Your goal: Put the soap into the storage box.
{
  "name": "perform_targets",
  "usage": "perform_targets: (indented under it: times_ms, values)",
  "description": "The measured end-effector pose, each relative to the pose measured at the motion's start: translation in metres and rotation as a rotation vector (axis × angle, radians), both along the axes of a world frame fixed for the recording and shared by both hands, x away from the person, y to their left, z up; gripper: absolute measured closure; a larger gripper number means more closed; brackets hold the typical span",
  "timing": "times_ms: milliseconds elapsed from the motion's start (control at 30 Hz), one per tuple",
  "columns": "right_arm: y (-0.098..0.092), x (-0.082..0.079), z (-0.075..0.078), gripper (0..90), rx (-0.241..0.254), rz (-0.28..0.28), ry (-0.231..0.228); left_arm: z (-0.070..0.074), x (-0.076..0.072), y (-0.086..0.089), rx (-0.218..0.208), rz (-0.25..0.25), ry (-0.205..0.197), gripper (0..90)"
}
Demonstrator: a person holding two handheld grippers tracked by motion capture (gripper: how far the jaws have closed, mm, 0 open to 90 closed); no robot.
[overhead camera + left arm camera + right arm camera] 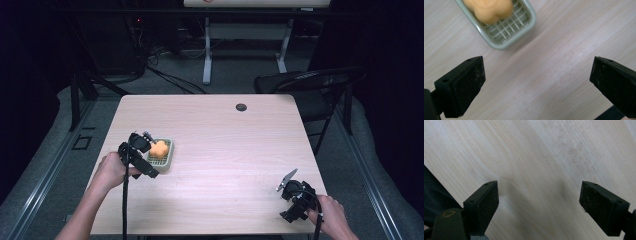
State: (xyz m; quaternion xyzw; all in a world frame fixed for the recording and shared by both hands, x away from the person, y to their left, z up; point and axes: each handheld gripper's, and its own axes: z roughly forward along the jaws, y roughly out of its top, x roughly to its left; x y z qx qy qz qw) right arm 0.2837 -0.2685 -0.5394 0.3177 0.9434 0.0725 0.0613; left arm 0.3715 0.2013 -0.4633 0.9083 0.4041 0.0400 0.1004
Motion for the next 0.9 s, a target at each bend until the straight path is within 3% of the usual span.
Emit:
perform_targets:
  times_ms: [300, 400, 667, 900]
  values:
    - [0.000, 0.000, -0.001, 15.6, -0.003, -0.004, 0.004, -0.015, -0.030, 0.005, 0.009, -0.009, 0.009, 0.2]
    - [0.000, 0.000, -0.002, 15.6, -0.009, -0.005, 0.010, -0.025, -0.042, 0.007, 0.036, -0.015, 0.025, 0.1]
    - [0.000, 0.001, -0.002, 15.6, -0.019, -0.006, 0.012, -0.045, -0.066, 0.004, 0.030, -0.036, 0.022, 0.2]
    - [0.000, -0.001, -0.002, 15.6, -0.021, 0.002, 0.005, -0.064, -0.069, 0.006, 0.050, -0.045, 0.064, 0.4]
